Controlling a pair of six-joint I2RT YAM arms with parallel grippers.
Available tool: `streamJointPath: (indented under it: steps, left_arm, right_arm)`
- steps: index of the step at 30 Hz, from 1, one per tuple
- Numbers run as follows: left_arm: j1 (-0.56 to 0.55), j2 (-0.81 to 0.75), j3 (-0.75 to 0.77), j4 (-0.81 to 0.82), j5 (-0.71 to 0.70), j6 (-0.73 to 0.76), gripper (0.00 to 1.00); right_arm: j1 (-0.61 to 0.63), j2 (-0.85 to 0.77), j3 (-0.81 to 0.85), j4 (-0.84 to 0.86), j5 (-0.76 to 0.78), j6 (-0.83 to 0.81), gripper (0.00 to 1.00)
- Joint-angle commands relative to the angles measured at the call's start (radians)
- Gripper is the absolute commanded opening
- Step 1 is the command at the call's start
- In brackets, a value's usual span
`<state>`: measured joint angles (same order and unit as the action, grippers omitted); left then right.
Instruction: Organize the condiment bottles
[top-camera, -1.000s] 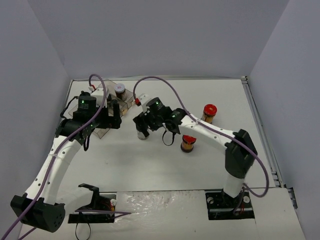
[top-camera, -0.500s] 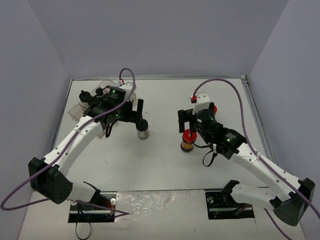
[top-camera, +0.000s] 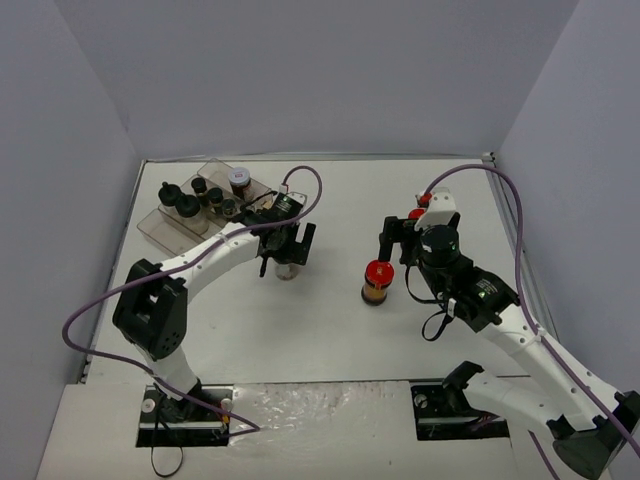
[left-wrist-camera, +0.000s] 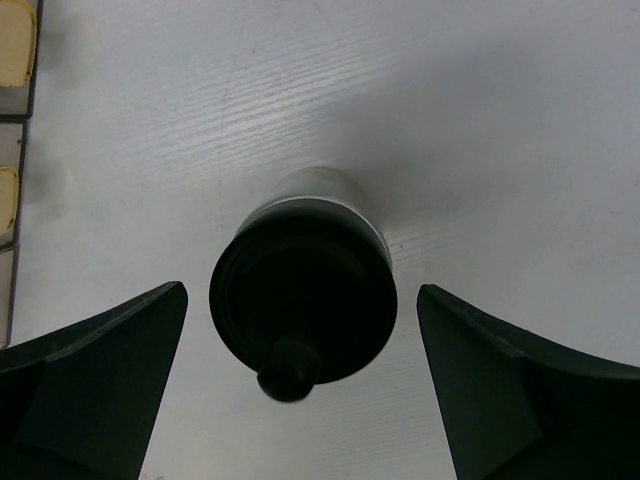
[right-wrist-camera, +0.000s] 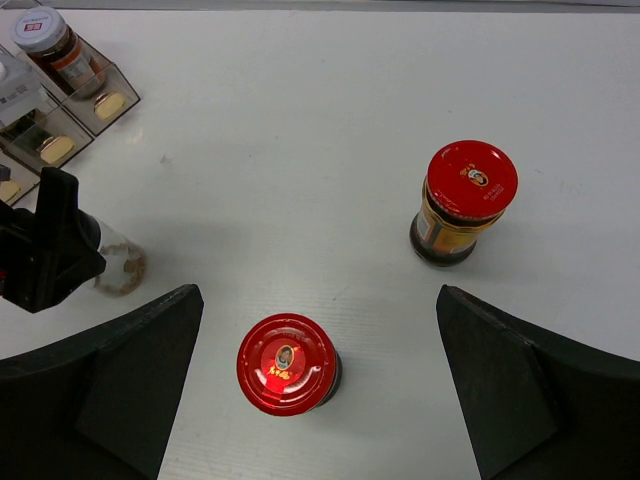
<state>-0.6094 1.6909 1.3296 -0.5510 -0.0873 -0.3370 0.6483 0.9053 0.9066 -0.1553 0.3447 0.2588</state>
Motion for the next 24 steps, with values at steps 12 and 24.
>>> streamJointPath:
  steps: [12,24]
  left_arm:
    - [0.019,-0.016,0.077,0.062,-0.049,-0.035,0.34]
    - [0.288,-0.198,0.196,-0.081,-0.023,-0.004,0.00]
  right_arm:
    - [-0.006,-0.039,-0.002,0.016,0.031,0.005,1.00]
    - [-0.009,-0.036,0.011,0.019,0.019,-0.009,1.00]
